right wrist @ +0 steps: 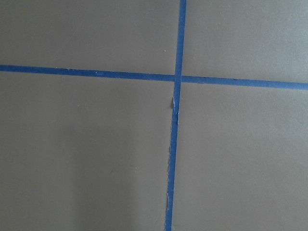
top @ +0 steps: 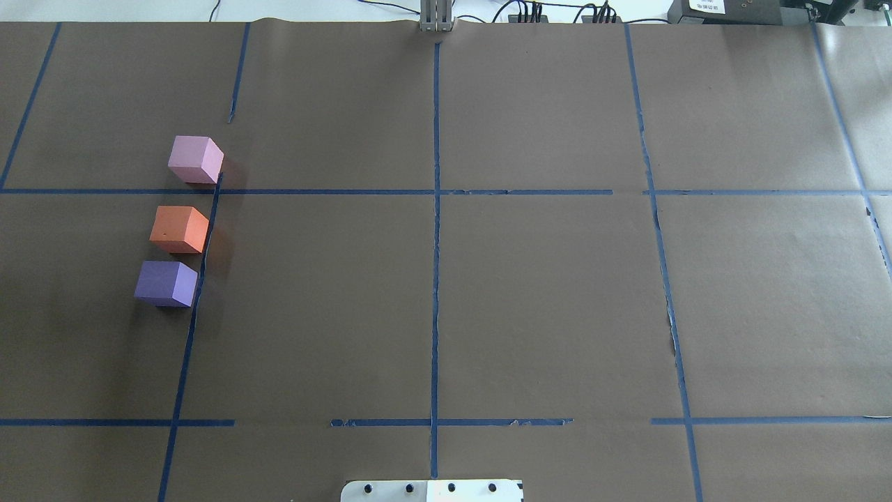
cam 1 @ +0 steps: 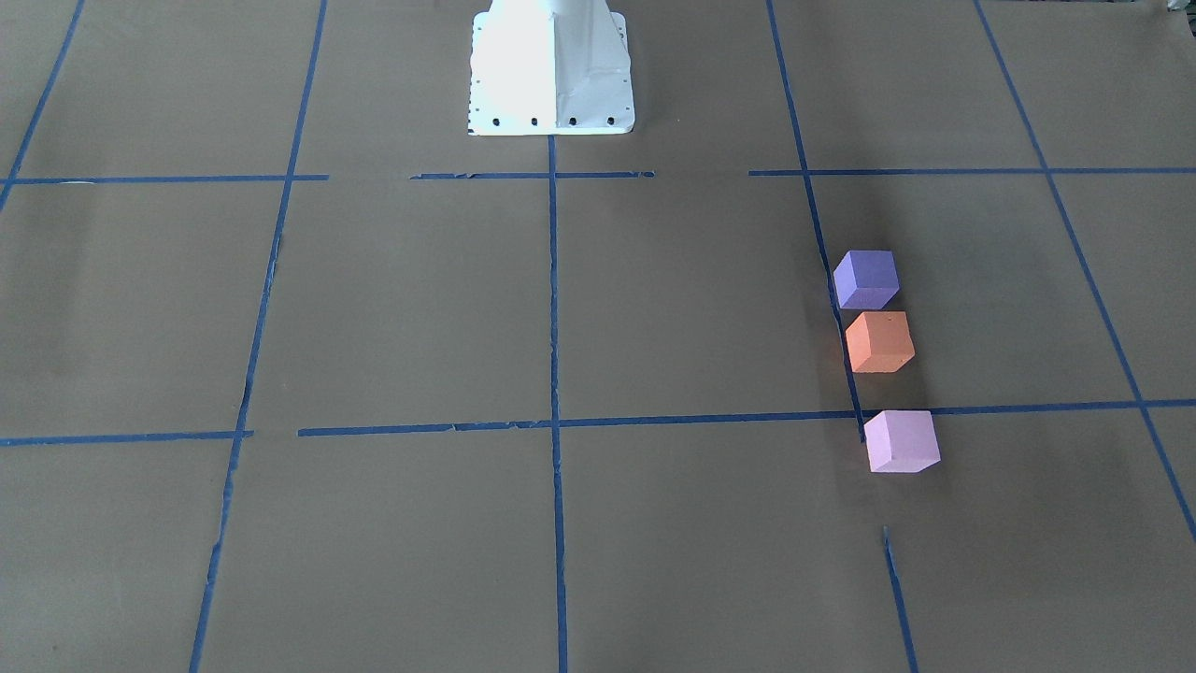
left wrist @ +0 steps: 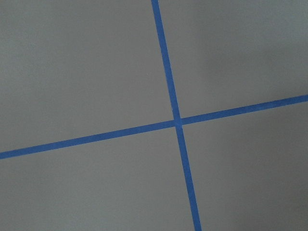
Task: Arrange blocks in a line
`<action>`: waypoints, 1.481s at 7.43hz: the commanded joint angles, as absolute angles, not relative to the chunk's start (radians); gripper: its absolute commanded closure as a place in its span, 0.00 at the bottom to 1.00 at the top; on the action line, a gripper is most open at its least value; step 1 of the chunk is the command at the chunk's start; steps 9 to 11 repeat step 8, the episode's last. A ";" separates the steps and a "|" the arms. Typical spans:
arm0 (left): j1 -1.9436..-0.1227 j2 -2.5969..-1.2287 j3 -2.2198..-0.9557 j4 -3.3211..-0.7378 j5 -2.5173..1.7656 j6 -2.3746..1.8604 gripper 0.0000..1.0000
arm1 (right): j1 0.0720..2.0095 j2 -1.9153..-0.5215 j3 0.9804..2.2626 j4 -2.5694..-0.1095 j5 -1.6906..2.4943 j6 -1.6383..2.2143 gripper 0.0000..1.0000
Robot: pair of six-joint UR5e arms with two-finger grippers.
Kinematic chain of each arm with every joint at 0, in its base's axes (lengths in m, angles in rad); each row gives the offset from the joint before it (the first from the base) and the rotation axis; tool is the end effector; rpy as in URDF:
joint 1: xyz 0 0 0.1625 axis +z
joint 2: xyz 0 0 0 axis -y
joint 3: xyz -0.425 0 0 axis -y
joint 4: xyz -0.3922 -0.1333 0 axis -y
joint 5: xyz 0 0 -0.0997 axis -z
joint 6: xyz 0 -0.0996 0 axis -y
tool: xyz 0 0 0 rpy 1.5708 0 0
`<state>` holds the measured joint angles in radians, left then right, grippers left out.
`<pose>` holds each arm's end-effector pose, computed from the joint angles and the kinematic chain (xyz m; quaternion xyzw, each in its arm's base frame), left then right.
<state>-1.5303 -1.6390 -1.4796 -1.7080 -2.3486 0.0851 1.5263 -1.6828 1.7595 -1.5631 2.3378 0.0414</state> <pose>-0.0420 -0.5303 0.6547 0.0612 0.3773 0.0796 0.9206 0.0441 -0.4513 0.6178 0.0230 -0.3752 -0.0172 0.9265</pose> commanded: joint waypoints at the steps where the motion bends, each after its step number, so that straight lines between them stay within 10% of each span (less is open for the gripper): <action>1: -1.529 -1.641 -1.479 -1.710 -2.333 0.081 0.00 | 1.526 -1.683 1.759 -1.563 2.338 0.041 0.00; 11: -1.529 -1.634 -1.486 -1.710 -2.298 0.080 0.00 | 1.526 -1.683 1.759 -1.563 2.338 0.041 0.00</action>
